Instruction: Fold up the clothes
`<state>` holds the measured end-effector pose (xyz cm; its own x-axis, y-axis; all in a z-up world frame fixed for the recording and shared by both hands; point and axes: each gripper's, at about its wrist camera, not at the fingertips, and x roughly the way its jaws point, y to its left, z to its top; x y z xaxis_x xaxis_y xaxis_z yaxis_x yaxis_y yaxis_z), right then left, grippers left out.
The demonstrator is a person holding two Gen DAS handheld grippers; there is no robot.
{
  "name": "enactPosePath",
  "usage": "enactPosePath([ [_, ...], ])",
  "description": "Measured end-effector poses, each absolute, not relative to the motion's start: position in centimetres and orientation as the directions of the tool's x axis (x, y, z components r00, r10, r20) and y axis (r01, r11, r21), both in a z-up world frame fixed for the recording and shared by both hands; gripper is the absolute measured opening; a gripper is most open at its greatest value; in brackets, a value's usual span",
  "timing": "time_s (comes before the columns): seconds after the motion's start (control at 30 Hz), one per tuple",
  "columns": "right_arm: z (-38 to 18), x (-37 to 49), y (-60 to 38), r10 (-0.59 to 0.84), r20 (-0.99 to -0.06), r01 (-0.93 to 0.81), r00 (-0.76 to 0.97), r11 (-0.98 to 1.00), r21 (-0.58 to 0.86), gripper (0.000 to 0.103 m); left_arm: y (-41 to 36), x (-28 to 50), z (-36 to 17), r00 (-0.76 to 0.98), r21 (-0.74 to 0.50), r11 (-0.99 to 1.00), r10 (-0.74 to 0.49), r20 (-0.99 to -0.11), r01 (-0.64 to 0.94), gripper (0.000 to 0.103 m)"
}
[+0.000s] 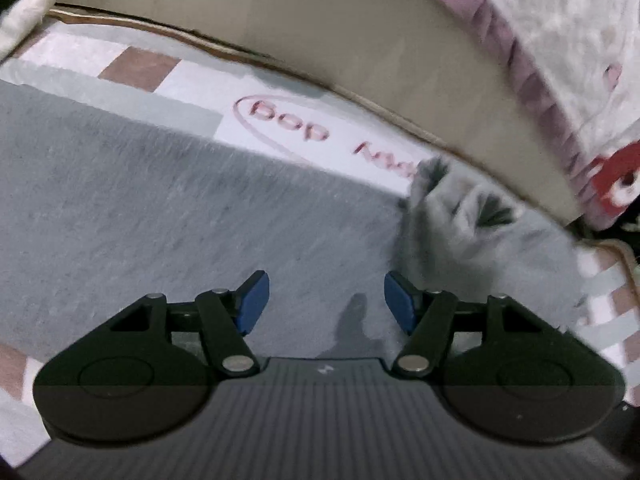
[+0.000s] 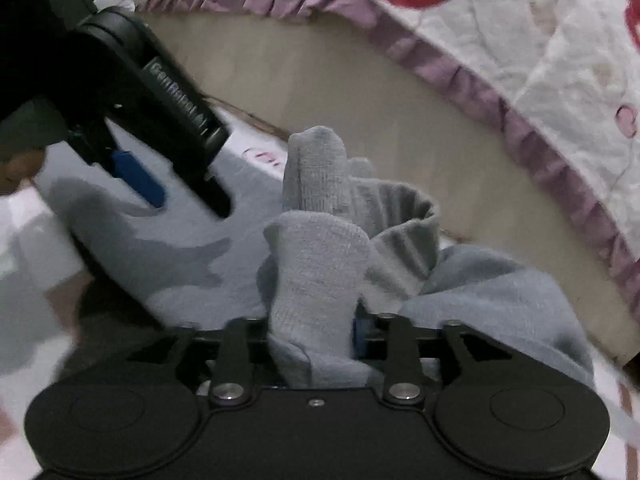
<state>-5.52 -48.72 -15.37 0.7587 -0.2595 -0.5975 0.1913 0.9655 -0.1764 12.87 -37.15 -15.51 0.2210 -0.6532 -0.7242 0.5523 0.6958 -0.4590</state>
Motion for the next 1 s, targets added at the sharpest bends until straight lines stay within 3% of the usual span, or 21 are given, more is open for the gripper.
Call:
enactPosePath([
  [0.17,-9.9,-8.1,-50.6,-0.055,-0.59,0.153,0.806,0.981,0.118,0.059,-36.5,13.0,-13.7,0.245,-0.496,0.643,-0.722,-0.648,0.584,0.064],
  [0.23,-8.8,-9.4,-52.8,-0.077,-0.578,0.237,0.812,0.949,0.207,0.062,-37.2,12.4,-13.8,0.227,-0.516,0.614,-0.747,-0.625,0.598,0.065],
  [0.4,-10.3,-9.8,-55.2,-0.191,-0.597,0.349,0.779,0.924,0.159,0.062,-39.0,11.0,-14.0,0.181,-0.562,0.536,-0.805,-0.565,0.629,0.071],
  [0.5,-11.5,-9.8,-56.3,-0.253,-0.605,0.4,0.755,0.909,0.12,0.062,-41.2,10.6,-15.9,0.16,-0.526,0.568,-0.761,-0.629,0.634,0.072],
  [0.57,-12.2,-9.8,-57.1,-0.293,-0.608,0.433,0.738,0.896,0.093,0.062,-42.4,10.5,-17.2,0.196,-0.461,0.608,-0.716,-0.67,0.646,0.055],
  [0.6,-12.6,-9.8,-57.4,-0.313,-0.609,0.45,0.728,0.89,0.08,0.062,-42.7,10.3,-17.5,0.217,-0.417,0.616,-0.697,-0.683,0.668,0.032],
  [0.63,-12.9,-9.8,-57.8,-0.333,-0.61,0.466,0.719,0.882,0.067,0.062,-43.1,9.9,-17.4,0.232,-0.375,0.619,-0.68,-0.695,0.69,0.025],
  [0.8,-14.8,-9.8,-59.7,-0.43,-0.611,0.543,0.665,0.84,0.0,0.062,-43.9,8.2,-16.8,0.293,-0.266,0.656,-0.613,-0.734,0.706,0.025],
  [0.9,-15.2,-9.7,-60.2,-0.473,-0.595,0.568,0.65,0.822,-0.033,0.061,-43.3,9.2,-17.3,0.261,-0.327,0.673,-0.618,-0.741,0.664,0.028],
  [1.0,-14.4,-8.2,-57.7,-0.363,-0.58,0.448,0.729,0.894,0.003,0.06,-42.6,10.2,-17.5,0.226,-0.389,0.681,-0.63,-0.743,0.621,0.03],
])
